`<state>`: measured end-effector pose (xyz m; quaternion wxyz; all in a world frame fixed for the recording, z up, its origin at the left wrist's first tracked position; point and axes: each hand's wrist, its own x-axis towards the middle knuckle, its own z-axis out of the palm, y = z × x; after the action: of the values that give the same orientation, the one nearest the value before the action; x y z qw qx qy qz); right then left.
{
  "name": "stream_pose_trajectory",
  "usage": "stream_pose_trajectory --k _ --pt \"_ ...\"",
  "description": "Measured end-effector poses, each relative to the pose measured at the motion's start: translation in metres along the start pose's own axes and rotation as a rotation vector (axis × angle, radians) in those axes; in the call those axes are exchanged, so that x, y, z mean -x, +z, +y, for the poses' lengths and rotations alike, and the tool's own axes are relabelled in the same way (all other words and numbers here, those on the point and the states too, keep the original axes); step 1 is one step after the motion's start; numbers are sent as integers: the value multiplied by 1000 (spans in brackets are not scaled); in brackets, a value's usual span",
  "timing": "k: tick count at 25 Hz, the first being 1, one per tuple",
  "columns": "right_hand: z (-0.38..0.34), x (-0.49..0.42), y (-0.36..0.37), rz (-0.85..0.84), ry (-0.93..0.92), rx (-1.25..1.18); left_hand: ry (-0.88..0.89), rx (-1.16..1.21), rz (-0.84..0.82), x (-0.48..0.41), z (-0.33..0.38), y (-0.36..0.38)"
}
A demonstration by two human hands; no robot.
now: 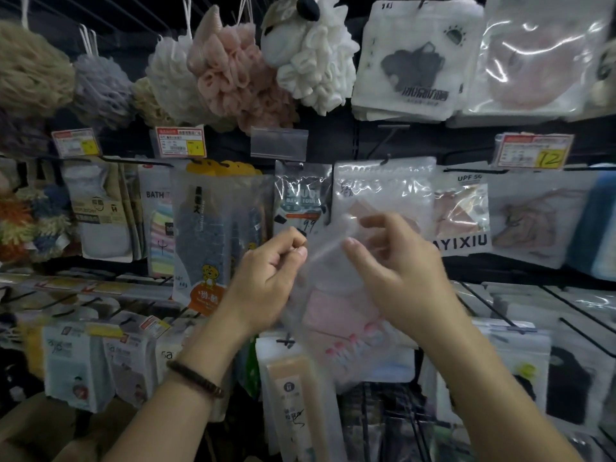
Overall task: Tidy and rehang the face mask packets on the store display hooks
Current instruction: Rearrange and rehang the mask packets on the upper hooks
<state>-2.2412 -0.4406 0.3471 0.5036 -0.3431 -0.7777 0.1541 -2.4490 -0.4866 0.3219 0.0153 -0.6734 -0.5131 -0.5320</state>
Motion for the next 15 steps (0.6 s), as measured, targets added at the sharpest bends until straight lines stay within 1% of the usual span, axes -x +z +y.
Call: stream_pose_trajectory --k 1,3,7,9,11,13,15 --pt "-3 -11 2 -17 -16 40 25 -8 -23 -9 5 1" --pt "-2 -28 2 21 -28 40 81 -30 -51 -27 16 2" --pt "13 -45 -8 131 24 -184 172 -154 -88 -63 36 3" --pt "17 -52 -17 140 61 -289 159 -187 -141 -80 44 5" --pt "18 -60 -27 141 110 -325 129 -211 -159 -94 49 9" --pt "18 -69 -37 165 162 -345 77 -160 -70 -106 51 15" --pt "17 -77 -44 196 194 -381 0 -38 63 -114 51 25"
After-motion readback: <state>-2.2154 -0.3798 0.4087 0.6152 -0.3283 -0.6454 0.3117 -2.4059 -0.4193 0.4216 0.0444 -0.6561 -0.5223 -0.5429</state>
